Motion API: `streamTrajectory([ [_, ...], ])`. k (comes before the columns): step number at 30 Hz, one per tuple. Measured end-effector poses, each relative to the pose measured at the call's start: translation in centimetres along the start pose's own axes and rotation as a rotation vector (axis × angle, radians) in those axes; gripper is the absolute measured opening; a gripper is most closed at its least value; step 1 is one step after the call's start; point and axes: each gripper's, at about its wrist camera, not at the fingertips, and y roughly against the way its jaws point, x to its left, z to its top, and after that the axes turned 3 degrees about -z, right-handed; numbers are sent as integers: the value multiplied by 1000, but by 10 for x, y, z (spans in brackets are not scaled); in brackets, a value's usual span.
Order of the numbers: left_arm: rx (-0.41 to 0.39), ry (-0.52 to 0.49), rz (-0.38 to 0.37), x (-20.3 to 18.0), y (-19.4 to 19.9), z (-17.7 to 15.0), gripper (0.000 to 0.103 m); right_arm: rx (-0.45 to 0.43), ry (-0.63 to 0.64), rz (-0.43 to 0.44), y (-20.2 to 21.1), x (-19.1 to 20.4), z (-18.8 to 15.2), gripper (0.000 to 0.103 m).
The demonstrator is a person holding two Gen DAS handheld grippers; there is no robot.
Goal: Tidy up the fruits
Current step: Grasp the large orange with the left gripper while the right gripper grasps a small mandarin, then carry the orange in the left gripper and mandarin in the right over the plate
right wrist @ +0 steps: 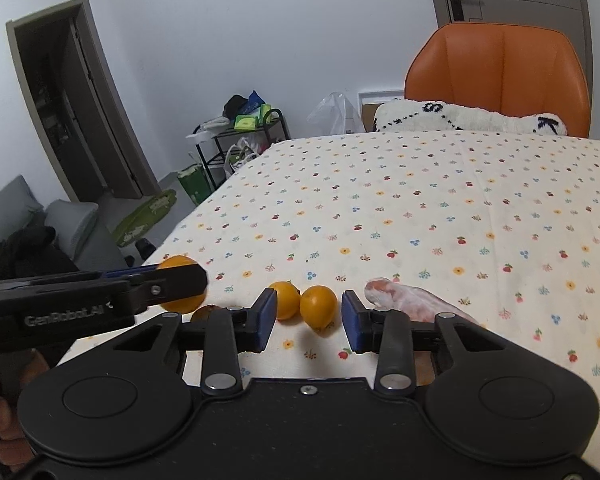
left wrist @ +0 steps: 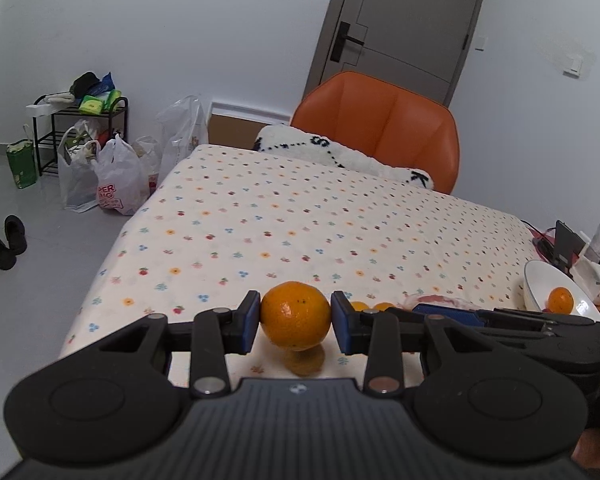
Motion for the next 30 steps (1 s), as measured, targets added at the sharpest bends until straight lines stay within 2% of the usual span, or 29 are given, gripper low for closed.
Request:
streamTrajectory([
  [6,-3,21,14,11,1,-1,36,21,23,-27,-10,5,0,36],
  [8,-1,26,16,14,2,-1,36,33,39,-37,-14,7,0,31],
  [9,-1,27,16,15,2,-1,36,48,38,-39,-16,7,0,22],
  [10,-1,27,17,15,2,-1,36,49,28,-35,-17,5,-1,21],
  [20,-16,4,13,1,8,3,36,-8,8,-1,13,0,4,20],
  [30,-25,-45,-23,-34,11,5,36,-72,-30,-11,52,-19,3,21],
])
